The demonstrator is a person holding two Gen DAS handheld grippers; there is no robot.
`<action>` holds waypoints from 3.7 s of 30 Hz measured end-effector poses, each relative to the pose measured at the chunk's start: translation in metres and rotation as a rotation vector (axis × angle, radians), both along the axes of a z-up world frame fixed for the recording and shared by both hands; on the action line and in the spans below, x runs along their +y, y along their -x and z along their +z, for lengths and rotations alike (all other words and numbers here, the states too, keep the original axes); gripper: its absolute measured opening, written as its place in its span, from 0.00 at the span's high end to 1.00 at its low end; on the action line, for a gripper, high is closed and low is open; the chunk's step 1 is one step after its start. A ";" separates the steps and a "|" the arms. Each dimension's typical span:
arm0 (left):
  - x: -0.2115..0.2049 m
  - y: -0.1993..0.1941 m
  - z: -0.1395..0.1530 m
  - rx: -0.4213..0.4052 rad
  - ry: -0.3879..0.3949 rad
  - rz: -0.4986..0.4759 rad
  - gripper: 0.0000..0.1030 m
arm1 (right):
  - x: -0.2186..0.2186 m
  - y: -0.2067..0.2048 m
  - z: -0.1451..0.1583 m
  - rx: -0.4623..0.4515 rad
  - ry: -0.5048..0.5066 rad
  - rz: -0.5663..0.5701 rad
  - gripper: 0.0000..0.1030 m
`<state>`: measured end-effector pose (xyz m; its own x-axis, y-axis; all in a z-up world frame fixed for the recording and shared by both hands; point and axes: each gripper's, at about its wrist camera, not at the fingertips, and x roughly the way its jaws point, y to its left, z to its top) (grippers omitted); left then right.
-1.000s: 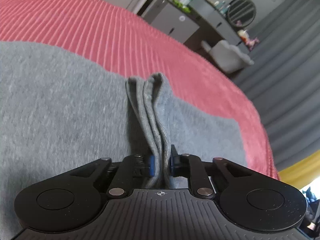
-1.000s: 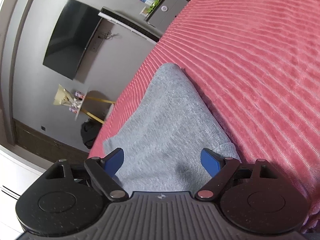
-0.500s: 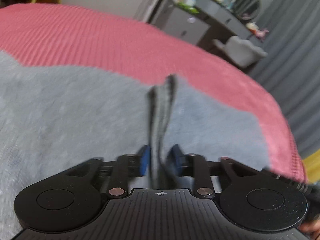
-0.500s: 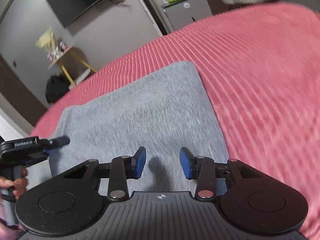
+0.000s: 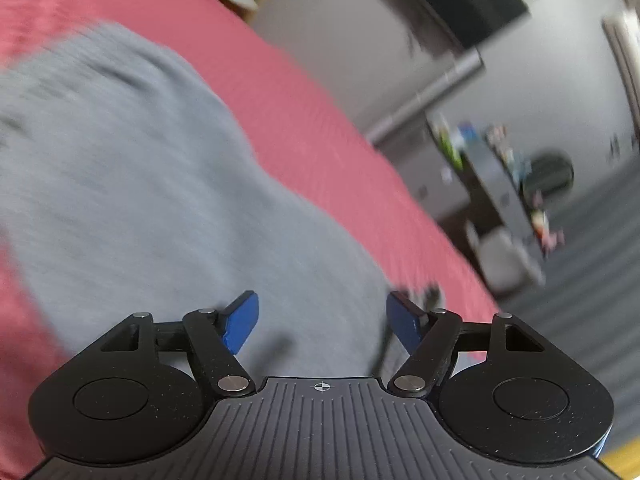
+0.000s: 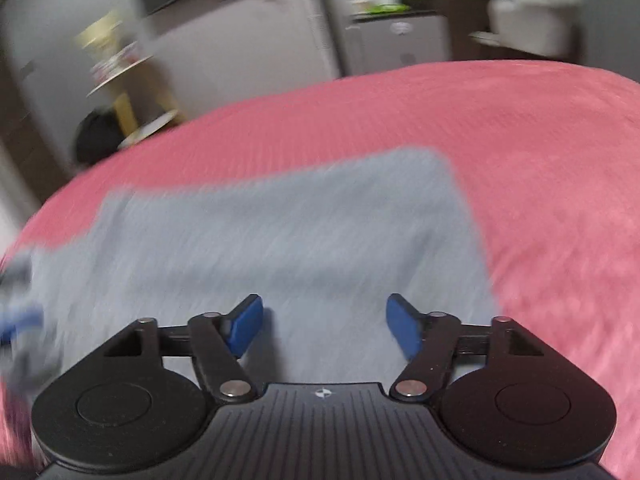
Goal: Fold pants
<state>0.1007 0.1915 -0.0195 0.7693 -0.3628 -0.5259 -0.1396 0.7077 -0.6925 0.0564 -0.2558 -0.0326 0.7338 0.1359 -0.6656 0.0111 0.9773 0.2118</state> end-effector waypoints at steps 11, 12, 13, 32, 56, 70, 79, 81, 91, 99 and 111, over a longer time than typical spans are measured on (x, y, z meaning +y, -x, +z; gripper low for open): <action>0.122 0.044 -0.047 0.045 0.312 0.290 0.29 | 0.009 0.010 -0.005 0.021 -0.035 0.000 0.04; 0.124 0.041 -0.051 0.056 0.312 0.301 0.31 | 0.011 0.009 -0.006 0.023 -0.022 0.005 0.04; 0.125 0.038 -0.052 0.073 0.309 0.319 0.33 | 0.012 0.009 -0.005 0.024 -0.014 0.007 0.04; 0.161 -0.009 -0.087 -0.014 0.403 0.302 0.31 | 0.000 0.005 -0.010 -0.006 -0.093 -0.018 0.04; 0.109 0.001 -0.021 -0.177 -0.009 0.208 0.81 | -0.008 0.005 -0.009 -0.041 -0.157 -0.038 0.04; -0.170 0.042 0.092 -0.415 -0.442 -0.487 0.54 | -0.064 0.043 0.004 -0.080 -0.661 -0.164 0.04; -0.182 0.082 0.033 -0.080 -0.358 -0.472 0.37 | -0.089 0.063 -0.004 -0.007 -0.850 -0.223 0.04; -0.154 0.091 0.028 -0.010 -0.323 -0.338 0.30 | -0.083 0.057 -0.008 0.021 -0.831 -0.231 0.04; -0.085 0.120 0.057 0.064 -0.249 -0.068 0.22 | -0.037 -0.014 -0.018 0.121 -0.862 -0.261 0.17; -0.101 0.111 0.043 0.095 -0.317 -0.193 0.21 | -0.012 -0.041 -0.026 0.153 -0.895 -0.307 0.29; -0.135 0.086 0.003 0.028 -0.311 -0.269 0.22 | 0.039 -0.048 0.077 -0.046 -0.665 -0.066 0.72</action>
